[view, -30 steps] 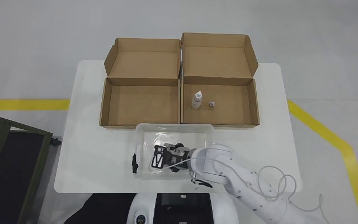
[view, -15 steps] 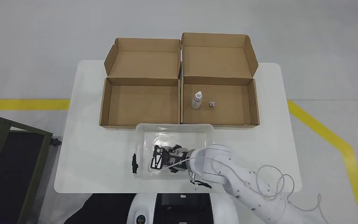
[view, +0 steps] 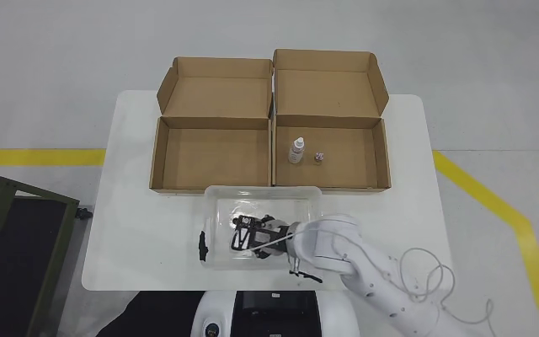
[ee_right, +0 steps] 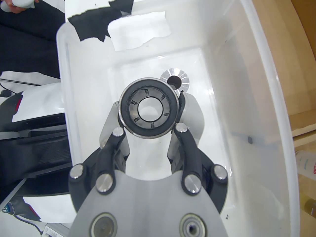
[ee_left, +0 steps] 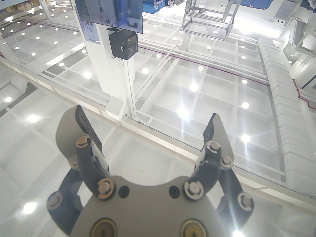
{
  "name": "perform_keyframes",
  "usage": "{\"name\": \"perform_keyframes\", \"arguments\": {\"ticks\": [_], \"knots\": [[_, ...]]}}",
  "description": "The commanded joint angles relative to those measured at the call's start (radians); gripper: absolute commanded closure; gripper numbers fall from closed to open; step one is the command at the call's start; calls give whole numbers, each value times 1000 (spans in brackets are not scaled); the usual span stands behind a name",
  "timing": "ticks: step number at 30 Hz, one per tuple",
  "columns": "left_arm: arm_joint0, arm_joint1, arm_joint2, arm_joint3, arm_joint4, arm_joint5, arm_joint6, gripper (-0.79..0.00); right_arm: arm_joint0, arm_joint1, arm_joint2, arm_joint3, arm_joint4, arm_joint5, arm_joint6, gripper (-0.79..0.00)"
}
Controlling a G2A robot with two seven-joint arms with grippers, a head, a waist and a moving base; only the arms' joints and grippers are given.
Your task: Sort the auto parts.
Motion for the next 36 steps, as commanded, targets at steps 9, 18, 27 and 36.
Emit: {"name": "perform_keyframes", "arguments": {"ticks": [9, 18, 27, 36], "knots": [[0, 0, 0, 0, 0, 0, 0, -785, -40, 17, 82, -77, 99, -24, -62, 0], [0, 0, 0, 0, 0, 0, 0, -785, -71, 28, 151, -145, 186, -41, -152, 0], [0, 0, 0, 0, 0, 0, 0, -785, -86, 34, 196, -221, 242, -50, -242, 0], [0, 0, 0, 0, 0, 0, 0, -785, -81, 38, 251, -286, 319, -25, -297, 0]]}}
